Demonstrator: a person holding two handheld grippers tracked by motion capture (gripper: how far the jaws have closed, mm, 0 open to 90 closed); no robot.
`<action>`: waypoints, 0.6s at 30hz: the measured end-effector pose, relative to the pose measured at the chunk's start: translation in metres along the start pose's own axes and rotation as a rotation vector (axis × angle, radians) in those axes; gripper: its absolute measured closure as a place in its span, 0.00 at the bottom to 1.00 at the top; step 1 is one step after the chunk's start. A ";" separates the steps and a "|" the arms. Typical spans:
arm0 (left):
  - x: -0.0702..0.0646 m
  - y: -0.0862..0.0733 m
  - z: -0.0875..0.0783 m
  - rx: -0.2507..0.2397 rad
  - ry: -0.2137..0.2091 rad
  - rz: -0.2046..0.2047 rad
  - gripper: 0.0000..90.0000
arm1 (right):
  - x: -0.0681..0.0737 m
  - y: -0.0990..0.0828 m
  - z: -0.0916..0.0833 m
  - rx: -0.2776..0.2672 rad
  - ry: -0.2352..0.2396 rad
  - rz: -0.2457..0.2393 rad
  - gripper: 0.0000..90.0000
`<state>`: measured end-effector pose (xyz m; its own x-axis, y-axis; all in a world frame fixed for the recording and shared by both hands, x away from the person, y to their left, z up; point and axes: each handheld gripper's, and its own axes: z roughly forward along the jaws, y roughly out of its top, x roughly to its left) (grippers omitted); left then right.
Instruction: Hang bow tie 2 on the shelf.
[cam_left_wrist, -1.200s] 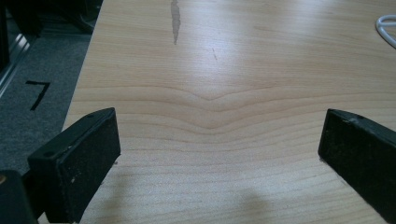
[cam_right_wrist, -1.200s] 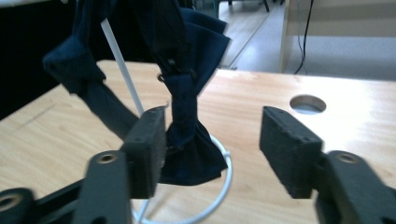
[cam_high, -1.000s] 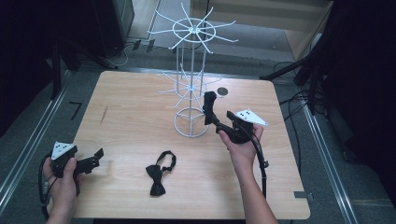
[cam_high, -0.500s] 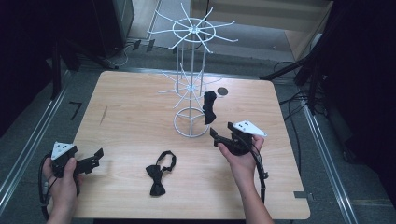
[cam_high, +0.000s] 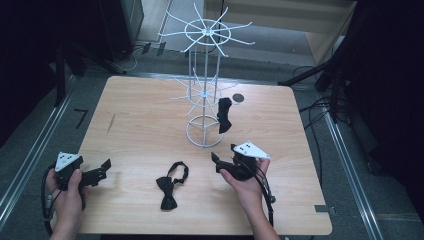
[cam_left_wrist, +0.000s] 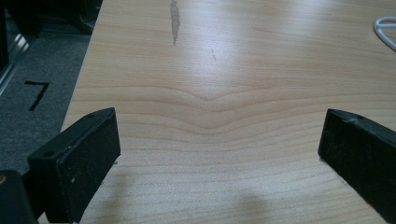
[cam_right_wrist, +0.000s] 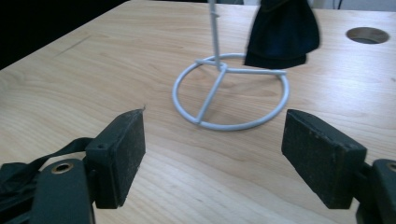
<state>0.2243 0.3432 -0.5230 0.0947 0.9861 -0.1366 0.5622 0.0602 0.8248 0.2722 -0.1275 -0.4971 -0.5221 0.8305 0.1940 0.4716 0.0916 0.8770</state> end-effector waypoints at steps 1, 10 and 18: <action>0.000 0.000 0.000 -0.003 0.003 0.001 0.00 | 0.002 0.000 0.000 0.003 0.003 -0.002 0.25; -0.001 0.000 0.001 0.003 0.004 0.013 0.00 | 0.010 -0.004 0.000 0.019 0.011 0.005 0.28; -0.001 0.000 0.001 0.004 0.006 0.013 0.00 | 0.022 -0.008 0.004 0.041 0.030 -0.003 0.33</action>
<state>0.2249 0.3425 -0.5228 0.0973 0.9877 -0.1221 0.5641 0.0463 0.8244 0.2603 -0.1080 -0.5015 -0.5443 0.8135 0.2047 0.4984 0.1174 0.8589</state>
